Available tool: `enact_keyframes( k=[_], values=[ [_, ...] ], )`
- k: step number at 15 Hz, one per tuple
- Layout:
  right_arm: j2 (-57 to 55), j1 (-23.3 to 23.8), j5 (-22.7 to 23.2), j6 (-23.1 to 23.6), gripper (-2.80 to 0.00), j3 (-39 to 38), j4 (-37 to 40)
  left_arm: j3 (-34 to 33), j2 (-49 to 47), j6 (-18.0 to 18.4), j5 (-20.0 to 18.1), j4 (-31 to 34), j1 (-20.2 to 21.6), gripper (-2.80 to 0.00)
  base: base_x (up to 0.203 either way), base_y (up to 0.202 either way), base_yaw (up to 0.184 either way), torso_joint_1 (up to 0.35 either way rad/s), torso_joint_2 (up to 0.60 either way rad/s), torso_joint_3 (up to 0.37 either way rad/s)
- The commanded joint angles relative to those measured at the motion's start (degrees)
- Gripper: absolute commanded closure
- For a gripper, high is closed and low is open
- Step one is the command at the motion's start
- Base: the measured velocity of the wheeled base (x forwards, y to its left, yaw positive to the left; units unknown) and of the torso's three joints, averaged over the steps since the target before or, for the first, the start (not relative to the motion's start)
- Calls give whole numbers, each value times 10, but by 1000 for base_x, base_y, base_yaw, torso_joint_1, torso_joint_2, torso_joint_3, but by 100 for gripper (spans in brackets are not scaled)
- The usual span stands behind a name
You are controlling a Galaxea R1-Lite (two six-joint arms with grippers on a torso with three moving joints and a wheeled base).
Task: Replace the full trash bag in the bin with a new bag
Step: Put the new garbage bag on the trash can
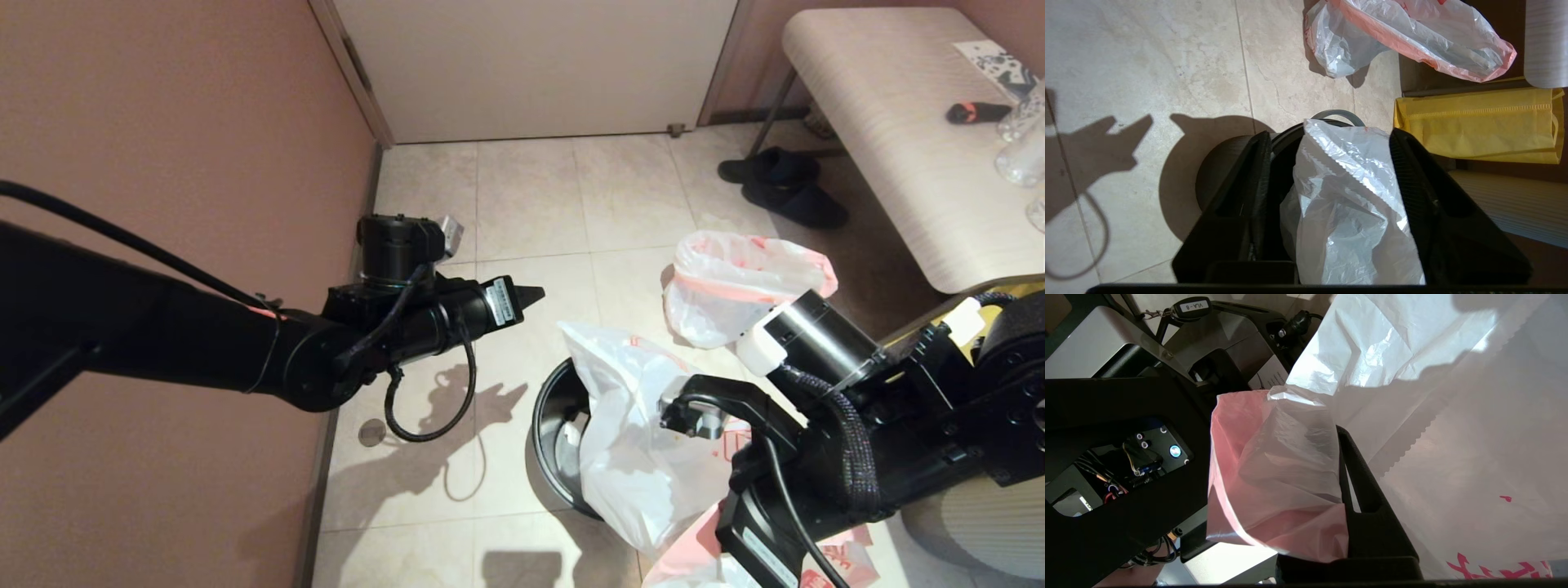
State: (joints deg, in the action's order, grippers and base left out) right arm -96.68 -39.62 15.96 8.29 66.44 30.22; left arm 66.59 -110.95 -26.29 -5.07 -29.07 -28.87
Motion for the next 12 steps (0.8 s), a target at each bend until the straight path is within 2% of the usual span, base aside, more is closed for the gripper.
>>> enact_keyframes(
  k=[1,6,8,9,11,12],
  values=[
    [-3,-2,1,0,0,7,2,5,-10,-2,1,-2,-10,0,0,0,0,0,0,0],
    [-3,7,1,-8,0,11,4,24,-44,-2,4,14,-73,0,0,0,0,0,0,0],
    [1,18,5,-7,0,-2,5,55,-58,-7,1,11,-59,0,0,0,0,0,0,0],
    [4,21,9,-3,0,-7,4,69,-59,-18,-22,12,-47,0,0,0,0,0,0,0],
    [4,22,26,-2,0,-8,4,81,-62,-50,-105,18,-26,0,0,0,0,0,0,0],
    [4,22,32,-1,0,-15,3,95,-73,-61,-127,21,-6,0,0,0,0,0,0,0]
  ],
)
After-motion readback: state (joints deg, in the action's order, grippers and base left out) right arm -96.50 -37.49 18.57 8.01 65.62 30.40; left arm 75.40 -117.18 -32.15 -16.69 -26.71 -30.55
